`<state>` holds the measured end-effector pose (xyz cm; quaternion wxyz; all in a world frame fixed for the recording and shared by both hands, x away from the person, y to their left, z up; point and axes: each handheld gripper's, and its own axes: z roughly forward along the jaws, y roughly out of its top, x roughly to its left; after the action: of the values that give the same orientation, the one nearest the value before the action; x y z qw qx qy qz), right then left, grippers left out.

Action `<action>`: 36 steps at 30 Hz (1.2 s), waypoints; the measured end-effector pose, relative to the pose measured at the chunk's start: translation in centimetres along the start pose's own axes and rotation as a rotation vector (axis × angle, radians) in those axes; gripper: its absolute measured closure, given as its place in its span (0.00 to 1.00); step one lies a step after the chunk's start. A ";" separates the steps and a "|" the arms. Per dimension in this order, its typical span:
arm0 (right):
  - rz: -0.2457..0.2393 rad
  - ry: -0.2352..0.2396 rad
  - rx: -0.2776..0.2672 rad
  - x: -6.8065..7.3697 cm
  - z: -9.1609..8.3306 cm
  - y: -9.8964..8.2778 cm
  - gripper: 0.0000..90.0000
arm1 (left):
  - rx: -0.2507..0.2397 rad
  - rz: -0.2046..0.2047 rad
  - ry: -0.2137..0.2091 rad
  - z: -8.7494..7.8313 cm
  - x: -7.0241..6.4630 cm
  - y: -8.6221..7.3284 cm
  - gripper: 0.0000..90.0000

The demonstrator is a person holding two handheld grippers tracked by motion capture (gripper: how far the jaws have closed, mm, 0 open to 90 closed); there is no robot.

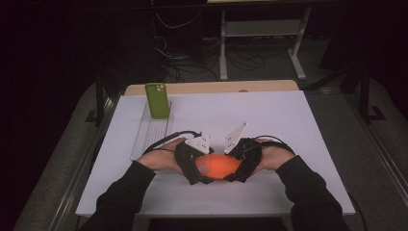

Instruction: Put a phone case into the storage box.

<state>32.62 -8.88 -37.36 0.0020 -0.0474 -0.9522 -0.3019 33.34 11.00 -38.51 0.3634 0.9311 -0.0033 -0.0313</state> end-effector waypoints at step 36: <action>0.100 -0.062 -0.075 -0.4 -2.1 -1.4 0.11 | 0.003 -0.105 0.052 0.0 -0.1 -0.9 0.17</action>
<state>32.81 -11.32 -36.46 -0.0144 -0.1042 -0.9363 -0.3351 33.26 11.63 -39.12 0.3599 0.9310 0.0551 -0.0260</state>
